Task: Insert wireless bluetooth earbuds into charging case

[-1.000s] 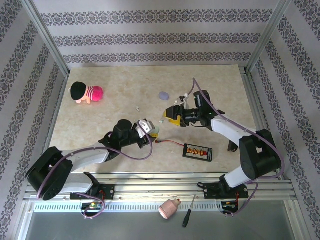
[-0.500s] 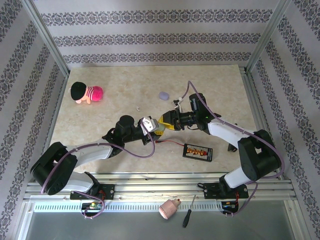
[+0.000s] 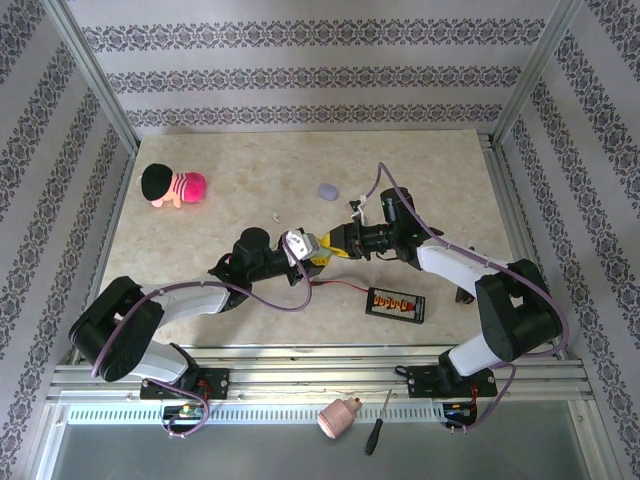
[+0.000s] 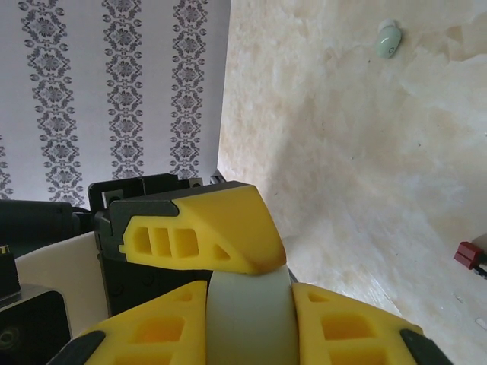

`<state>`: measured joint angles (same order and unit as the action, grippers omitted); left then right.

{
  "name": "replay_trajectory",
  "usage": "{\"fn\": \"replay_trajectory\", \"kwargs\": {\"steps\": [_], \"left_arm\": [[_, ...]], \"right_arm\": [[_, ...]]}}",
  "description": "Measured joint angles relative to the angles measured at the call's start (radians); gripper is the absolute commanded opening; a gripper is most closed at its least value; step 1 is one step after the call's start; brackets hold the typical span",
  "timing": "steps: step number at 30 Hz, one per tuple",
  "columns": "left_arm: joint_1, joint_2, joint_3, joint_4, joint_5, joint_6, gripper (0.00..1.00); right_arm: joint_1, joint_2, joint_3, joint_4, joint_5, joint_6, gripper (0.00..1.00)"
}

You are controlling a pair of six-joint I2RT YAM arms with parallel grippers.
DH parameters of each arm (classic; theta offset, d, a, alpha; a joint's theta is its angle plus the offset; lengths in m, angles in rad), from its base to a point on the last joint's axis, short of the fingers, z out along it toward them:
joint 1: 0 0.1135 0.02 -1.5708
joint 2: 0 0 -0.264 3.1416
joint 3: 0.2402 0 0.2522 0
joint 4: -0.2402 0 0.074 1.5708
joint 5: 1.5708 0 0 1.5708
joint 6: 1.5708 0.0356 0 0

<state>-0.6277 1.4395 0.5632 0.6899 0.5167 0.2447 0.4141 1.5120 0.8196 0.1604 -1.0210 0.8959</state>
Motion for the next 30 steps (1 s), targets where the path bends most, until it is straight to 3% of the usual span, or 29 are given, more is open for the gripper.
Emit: {"fn": "replay_trajectory", "kwargs": {"steps": [4, 10, 17, 20, 22, 30], "left_arm": [[0.010, 0.024, 0.000, 0.048, -0.003, -0.021, 0.76], [0.057, 0.052, -0.027, 0.247, 0.003, -0.103, 0.85], [0.087, 0.165, -0.062, 0.562, 0.051, -0.226, 0.84], [0.091, 0.178, -0.055, 0.605, 0.071, -0.251, 0.82], [0.092, 0.179, -0.032, 0.626, 0.084, -0.266, 0.66], [0.093, 0.227, 0.097, 0.676, 0.143, -0.307, 0.65]], "right_arm": [[-0.015, -0.002, 0.000, 0.003, 0.003, 0.032, 0.18], [-0.086, -0.026, 0.000, 0.085, -0.005, 0.158, 0.18], [-0.127, -0.049, 0.000, 0.276, -0.043, 0.360, 0.16], [-0.127, -0.049, -0.004, 0.368, -0.048, 0.453, 0.16], [-0.127, -0.051, -0.004, 0.408, -0.051, 0.499, 0.16], [-0.136, -0.068, -0.005, 0.471, -0.065, 0.587, 0.15]]}}
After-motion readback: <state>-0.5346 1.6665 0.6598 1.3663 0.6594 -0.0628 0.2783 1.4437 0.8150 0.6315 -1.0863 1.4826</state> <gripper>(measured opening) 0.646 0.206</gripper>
